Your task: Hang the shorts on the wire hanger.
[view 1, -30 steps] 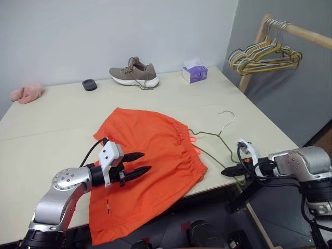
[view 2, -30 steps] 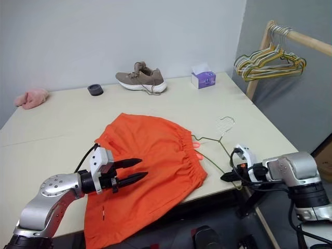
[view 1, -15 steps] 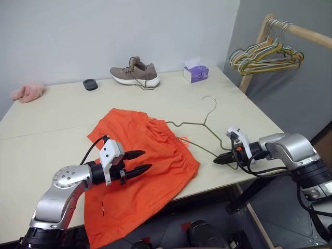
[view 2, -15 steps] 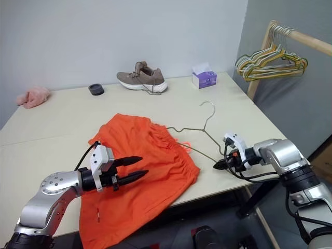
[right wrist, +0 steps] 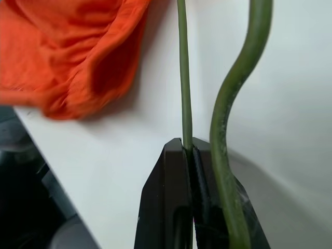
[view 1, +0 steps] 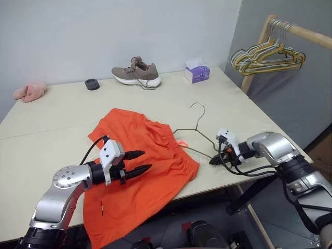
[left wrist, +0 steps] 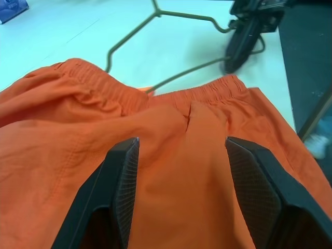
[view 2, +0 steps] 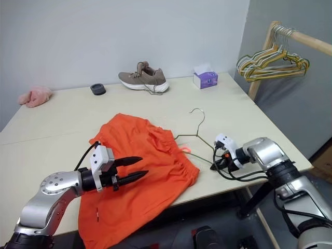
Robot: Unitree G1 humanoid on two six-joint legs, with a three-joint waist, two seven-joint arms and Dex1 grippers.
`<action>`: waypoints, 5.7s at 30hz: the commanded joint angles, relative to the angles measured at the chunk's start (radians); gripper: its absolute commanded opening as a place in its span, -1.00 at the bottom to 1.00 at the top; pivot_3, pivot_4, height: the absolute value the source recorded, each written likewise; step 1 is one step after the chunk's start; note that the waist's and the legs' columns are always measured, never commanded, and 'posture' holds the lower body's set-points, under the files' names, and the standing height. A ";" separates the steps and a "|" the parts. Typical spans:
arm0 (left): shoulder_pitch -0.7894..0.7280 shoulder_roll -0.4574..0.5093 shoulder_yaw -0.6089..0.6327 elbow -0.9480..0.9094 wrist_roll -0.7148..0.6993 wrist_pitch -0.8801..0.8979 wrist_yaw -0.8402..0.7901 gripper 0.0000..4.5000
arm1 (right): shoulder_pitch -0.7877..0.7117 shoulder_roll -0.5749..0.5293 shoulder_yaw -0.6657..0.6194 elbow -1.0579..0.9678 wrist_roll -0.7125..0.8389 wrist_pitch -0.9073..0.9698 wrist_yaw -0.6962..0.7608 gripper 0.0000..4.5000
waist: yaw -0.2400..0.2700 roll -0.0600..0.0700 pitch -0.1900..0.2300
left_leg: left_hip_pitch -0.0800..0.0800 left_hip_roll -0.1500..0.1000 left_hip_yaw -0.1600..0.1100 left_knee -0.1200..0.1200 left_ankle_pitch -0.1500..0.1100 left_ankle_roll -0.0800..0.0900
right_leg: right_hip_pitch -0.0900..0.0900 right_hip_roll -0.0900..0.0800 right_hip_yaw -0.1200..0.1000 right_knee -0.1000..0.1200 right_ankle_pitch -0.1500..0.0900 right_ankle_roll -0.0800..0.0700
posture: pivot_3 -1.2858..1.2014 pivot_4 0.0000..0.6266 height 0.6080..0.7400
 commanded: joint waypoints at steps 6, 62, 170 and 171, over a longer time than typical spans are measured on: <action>-0.019 0.004 0.003 -0.042 -0.003 -0.004 0.013 0.24 | -0.088 0.077 -0.037 0.065 0.008 0.012 0.057 -1.00 | 0.008 0.000 0.000 | 0.000 0.000 0.000 0.000 0.000 0.000 | 0.000 0.000 0.000 0.000 0.000 0.000 | -0.11 -1.00 1.00; -0.370 0.076 -0.080 0.357 0.126 -0.146 -0.217 -1.00 | 0.076 0.075 0.054 -0.441 -0.452 -0.653 -0.093 -1.00 | 0.011 0.000 -0.001 | -0.001 0.000 -0.001 0.001 0.000 0.000 | -0.001 0.000 0.000 0.002 0.000 0.000 | -0.14 -1.00 1.00; -0.108 0.293 0.072 0.242 -0.082 0.155 -0.255 -1.00 | 0.280 -0.028 -0.339 -0.447 -0.074 -0.283 -0.499 -0.99 | 0.011 0.001 -0.004 | -0.001 0.002 0.000 0.001 0.000 0.000 | -0.001 0.002 0.000 0.001 0.000 -0.001 | -0.15 -1.00 1.00; -0.108 0.294 0.070 0.244 -0.080 0.152 -0.257 -1.00 | 0.281 -0.030 -0.338 -0.451 -0.075 -0.284 -0.499 -0.99 | 0.011 0.001 -0.004 | -0.001 0.002 0.000 0.001 0.000 0.000 | -0.001 0.002 0.000 0.001 0.000 -0.001 | -0.15 -1.00 1.00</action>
